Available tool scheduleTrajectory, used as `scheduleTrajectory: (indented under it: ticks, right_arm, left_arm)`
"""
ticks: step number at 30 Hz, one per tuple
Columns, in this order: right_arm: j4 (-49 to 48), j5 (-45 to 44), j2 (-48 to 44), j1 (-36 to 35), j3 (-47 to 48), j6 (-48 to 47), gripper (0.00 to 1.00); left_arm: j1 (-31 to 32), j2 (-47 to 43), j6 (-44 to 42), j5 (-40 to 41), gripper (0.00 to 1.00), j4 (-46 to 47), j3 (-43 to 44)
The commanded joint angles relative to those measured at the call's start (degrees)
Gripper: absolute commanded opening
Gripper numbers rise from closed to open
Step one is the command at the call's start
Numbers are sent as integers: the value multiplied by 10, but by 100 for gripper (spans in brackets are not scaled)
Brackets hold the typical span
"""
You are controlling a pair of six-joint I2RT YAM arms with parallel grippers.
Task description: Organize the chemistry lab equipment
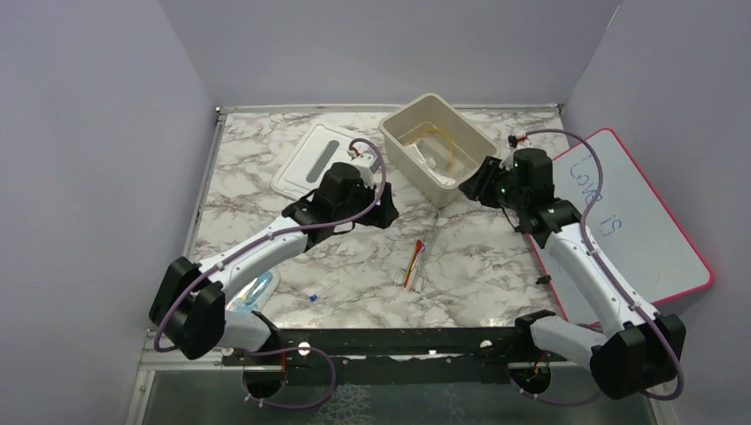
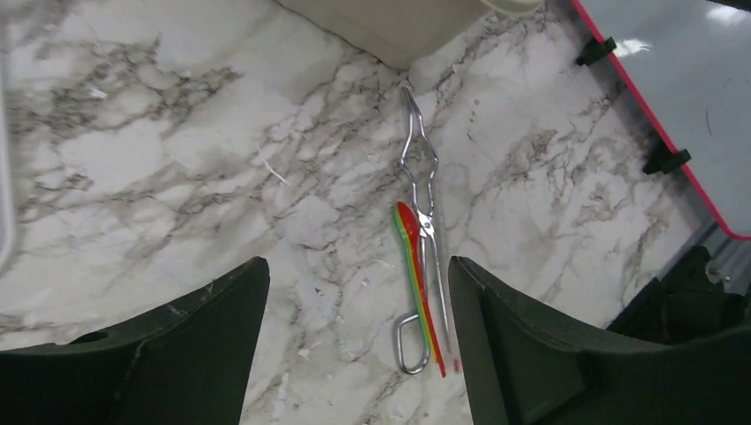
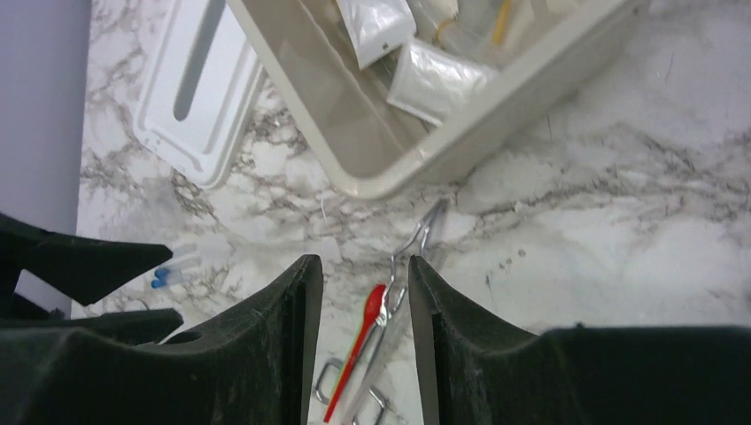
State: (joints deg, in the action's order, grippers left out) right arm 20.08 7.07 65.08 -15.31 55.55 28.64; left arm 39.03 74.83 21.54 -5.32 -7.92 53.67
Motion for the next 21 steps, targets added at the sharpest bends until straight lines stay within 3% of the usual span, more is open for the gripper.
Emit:
scheduleTrajectory:
  ticks: [1, 10, 14, 21]
  right_arm:
    - [5, -10, -55, 2, -66, 35, 44]
    - [-34, 39, -74, 2, -184, 79, 42]
    - [-50, 44, -60, 1, -204, 85, 42]
    - [-61, 48, -51, 2, -217, 84, 41]
  left_arm:
    - [16, 63, 70, -115, 71, 34, 8]
    - [64, 202, 80, -108, 58, 8, 28]
    - [96, 242, 62, -80, 57, -10, 52]
    - [121, 303, 27, -37, 44, -46, 105]
